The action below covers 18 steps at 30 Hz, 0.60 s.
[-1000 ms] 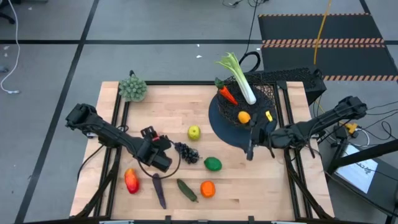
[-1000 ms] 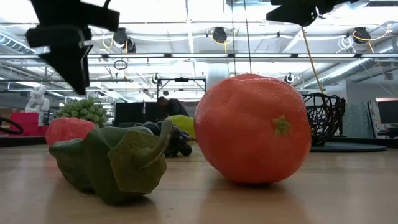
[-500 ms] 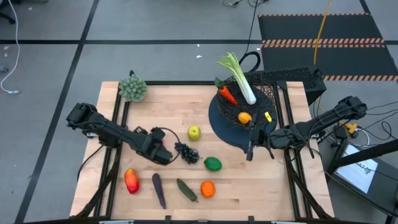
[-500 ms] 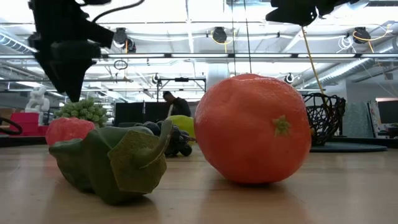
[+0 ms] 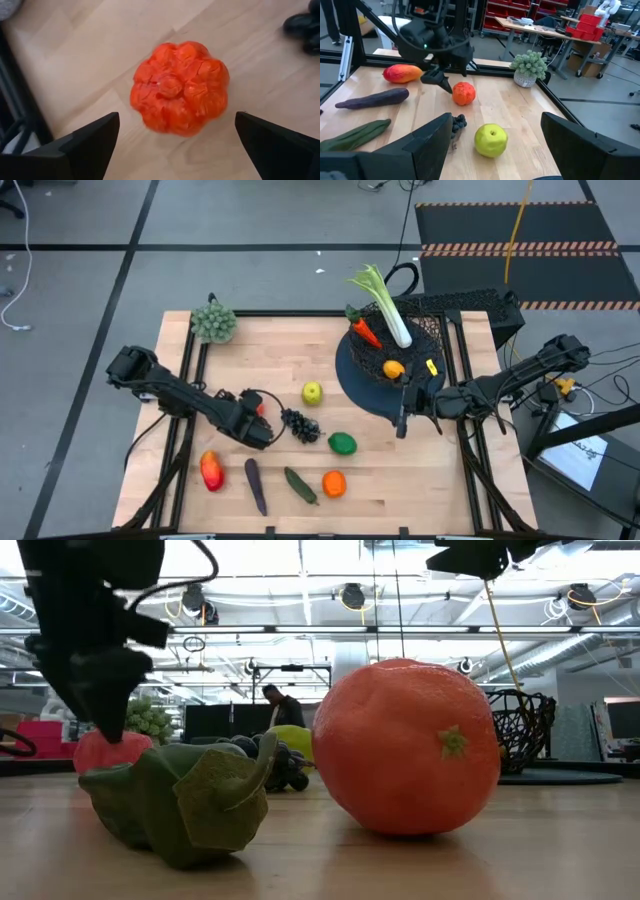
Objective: Build produce basket
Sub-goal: Put the orange pumpkin into the black wire basket
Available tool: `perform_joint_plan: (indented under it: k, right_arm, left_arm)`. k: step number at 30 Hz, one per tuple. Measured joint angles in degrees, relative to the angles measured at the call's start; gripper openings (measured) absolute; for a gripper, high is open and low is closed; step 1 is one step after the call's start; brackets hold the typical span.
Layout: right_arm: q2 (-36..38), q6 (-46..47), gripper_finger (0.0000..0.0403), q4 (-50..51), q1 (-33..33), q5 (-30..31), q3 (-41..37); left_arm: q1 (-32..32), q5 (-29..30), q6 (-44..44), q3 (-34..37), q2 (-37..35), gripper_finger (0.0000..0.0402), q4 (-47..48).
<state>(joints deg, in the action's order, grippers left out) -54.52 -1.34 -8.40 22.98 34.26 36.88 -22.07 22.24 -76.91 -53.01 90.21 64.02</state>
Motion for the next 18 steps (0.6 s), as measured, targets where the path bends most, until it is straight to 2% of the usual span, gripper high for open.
perform_joint_plan:
  k: [9, 18]
  right_arm:
    - [0.02, -0.06, 0.0298, 0.02, 0.0, -1.51, 0.0]
    - [0.02, -0.87, 0.0298, 0.04, 0.0, -1.68, 0.0]
  left_arm:
    - [4.52, -2.85, 5.96, 6.3, 0.0, 0.0369, -6.92]
    - [7.22, -2.14, 10.87, 7.3, 0.0, 0.0298, -11.59]
